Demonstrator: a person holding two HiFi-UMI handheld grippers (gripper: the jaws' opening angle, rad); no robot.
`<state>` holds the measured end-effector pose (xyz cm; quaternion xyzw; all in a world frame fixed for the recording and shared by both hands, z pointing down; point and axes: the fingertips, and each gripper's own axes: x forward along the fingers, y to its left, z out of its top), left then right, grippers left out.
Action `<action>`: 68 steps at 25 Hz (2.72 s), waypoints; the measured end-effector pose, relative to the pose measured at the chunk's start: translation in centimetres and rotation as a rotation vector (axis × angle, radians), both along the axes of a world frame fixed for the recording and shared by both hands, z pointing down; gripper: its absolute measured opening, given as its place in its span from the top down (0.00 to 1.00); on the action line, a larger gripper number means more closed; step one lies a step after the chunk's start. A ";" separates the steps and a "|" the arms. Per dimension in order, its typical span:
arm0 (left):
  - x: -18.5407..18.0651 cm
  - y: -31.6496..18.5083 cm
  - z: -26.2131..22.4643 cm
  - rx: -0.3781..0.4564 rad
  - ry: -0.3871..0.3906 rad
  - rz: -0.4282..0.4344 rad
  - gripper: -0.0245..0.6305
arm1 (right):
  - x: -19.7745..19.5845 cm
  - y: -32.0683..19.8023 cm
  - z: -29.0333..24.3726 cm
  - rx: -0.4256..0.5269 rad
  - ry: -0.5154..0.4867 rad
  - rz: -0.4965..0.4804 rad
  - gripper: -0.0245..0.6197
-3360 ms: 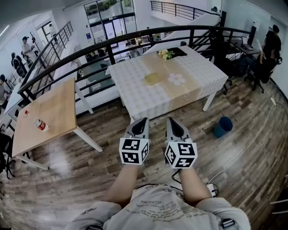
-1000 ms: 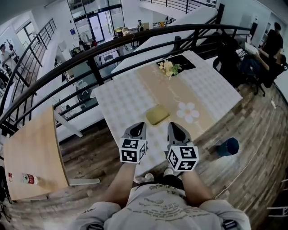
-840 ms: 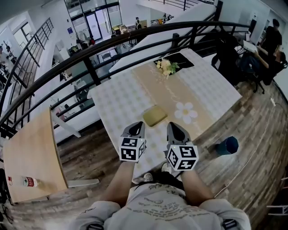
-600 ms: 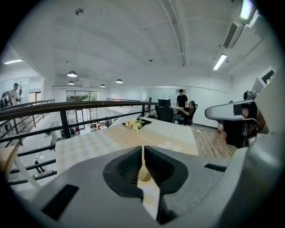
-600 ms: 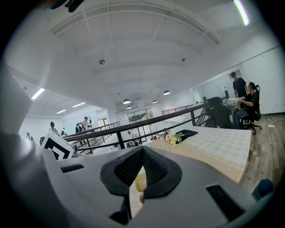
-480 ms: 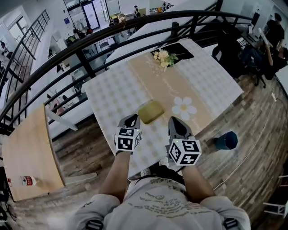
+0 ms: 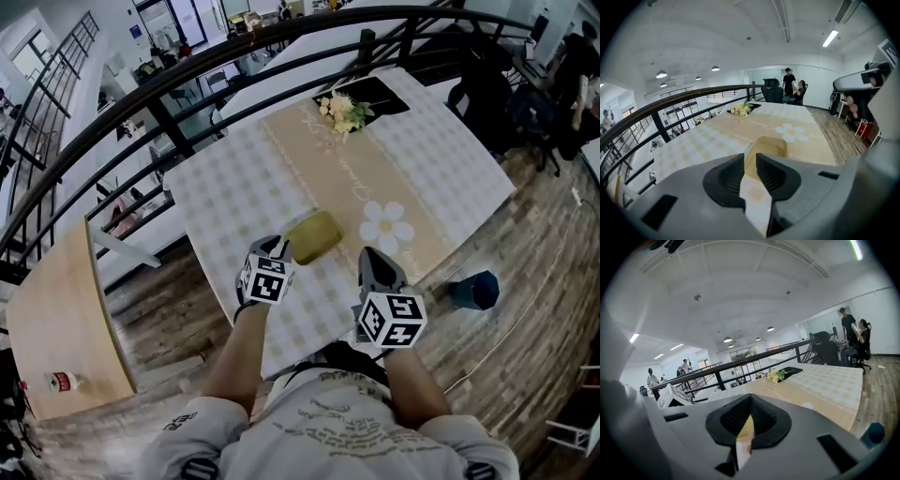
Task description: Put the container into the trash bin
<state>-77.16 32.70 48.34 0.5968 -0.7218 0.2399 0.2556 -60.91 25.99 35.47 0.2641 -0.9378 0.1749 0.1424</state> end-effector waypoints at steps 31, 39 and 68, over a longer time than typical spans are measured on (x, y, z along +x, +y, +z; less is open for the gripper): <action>-3.1 -4.2 9.9 -0.281 0.085 0.063 0.90 | 2.8 -5.1 2.2 -0.035 0.055 0.109 0.96; -4.3 -3.9 8.7 -0.206 0.099 0.014 0.92 | 2.3 -4.3 1.8 -0.028 0.045 0.098 0.96; -3.8 4.8 -17.0 0.292 -0.038 -0.235 0.93 | -3.5 2.7 -7.1 0.118 -0.101 -0.046 0.96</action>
